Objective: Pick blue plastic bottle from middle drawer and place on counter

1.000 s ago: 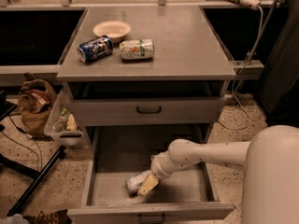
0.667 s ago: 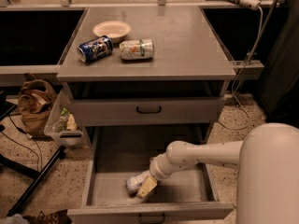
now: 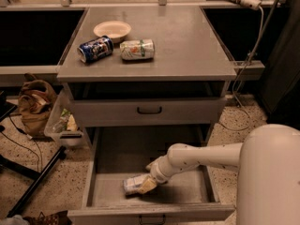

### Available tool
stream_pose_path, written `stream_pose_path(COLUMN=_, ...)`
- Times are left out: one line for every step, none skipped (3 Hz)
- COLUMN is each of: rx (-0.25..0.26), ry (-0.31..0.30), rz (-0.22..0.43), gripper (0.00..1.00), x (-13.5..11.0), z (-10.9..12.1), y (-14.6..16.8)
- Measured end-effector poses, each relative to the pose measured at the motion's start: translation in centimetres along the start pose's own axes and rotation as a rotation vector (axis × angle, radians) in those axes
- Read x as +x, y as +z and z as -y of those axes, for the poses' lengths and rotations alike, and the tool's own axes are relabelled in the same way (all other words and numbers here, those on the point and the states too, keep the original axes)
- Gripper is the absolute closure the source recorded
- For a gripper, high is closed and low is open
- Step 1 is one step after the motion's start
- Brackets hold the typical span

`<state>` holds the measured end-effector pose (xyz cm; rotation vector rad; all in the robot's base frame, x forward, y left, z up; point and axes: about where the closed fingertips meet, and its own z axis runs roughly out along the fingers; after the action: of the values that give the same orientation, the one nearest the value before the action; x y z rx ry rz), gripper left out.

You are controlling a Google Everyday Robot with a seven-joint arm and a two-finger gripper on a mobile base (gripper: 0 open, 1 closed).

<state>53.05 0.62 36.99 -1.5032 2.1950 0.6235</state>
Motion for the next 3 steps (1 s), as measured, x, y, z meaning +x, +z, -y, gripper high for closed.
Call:
stream_pose_path(rx=0.0, ry=0.0, rz=0.0, gripper=0.61, x=0.0, z=0.0, y=0.0)
stream_pose_path(rx=0.021, ry=0.022, rz=0.021, gripper=0.85, x=0.3, z=0.2, y=-1.8)
stream_pose_path(rx=0.063, ry=0.047, rz=0.041, gripper=1.0, x=0.4, z=0.4, y=-7.2)
